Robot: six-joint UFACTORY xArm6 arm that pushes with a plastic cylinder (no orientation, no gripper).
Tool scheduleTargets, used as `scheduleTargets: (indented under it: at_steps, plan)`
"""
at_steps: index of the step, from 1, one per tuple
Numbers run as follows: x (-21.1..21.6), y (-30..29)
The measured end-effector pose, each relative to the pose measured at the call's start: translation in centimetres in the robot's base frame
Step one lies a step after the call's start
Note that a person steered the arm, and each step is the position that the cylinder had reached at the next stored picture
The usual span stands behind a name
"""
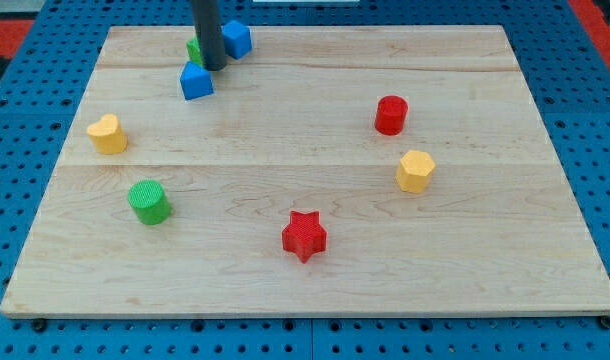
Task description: Push the blue triangle slightly towards the left of the board
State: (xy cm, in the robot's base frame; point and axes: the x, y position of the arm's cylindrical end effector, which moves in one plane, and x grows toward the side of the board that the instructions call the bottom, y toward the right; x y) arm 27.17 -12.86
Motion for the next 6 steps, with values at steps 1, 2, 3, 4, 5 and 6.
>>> scheduleTargets:
  at_steps: [1,2,3,4,5,6]
  plan:
    - [1.7,3.9]
    - [3.3,3.7]
    - [3.4,-3.3]
    - [3.4,-6.6]
    - [3.6,-3.2]
    - [7.8,-2.8]
